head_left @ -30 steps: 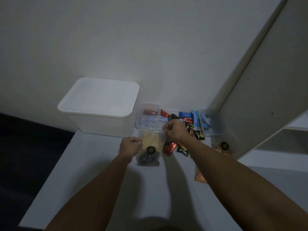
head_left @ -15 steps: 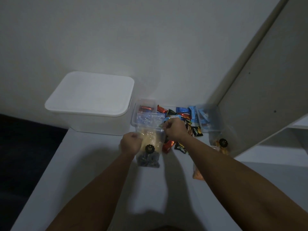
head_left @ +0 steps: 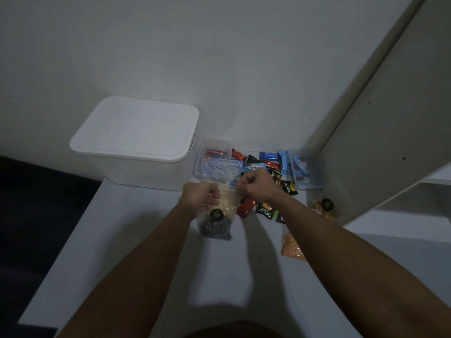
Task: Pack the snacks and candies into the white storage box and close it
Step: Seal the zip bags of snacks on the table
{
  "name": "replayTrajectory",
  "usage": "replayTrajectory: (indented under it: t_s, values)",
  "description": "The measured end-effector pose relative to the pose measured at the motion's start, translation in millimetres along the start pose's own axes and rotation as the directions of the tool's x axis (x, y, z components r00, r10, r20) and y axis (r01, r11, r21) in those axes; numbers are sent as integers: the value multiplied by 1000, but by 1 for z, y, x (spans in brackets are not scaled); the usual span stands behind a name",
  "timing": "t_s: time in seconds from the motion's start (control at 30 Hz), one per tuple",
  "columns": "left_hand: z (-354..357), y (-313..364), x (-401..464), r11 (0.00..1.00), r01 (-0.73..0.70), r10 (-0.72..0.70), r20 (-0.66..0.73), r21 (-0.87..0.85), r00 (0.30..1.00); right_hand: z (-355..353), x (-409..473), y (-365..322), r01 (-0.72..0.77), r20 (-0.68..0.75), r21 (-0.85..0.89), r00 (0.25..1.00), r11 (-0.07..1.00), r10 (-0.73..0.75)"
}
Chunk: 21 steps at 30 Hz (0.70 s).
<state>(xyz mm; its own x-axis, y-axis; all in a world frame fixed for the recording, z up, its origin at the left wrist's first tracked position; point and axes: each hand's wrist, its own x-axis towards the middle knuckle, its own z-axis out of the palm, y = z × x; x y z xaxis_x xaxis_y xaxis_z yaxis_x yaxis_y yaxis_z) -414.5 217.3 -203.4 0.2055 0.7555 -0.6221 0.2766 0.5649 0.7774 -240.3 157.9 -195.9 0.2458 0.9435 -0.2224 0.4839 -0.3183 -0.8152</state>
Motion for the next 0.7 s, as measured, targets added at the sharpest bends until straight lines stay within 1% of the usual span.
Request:
replayTrajectory:
  t_s: [0.13,0.3,0.43,0.57,0.7]
  values:
    - [3,-1,-2,999,20,-20,8,-31,1000,1,-3,-1,23,15,5,1000,1000,-24]
    - [5,-3,-6,999,31,-30,26,-40,999,7,-5,-1,9,24,28,1000,1000,-10]
    - [3,-8,-6,1000,13,-12,45,-5,999,10,-3,0,14,-12,9,1000,1000,-14]
    - [2,-11,-7,1000,-6,6,54,-4,998,12,-3,-2,4,-47,-63,999,998,-7]
    - [0,-12,-6,1000,-8,9,61,-13,998,13,-2,-1,-12,-58,-42,998,999,10]
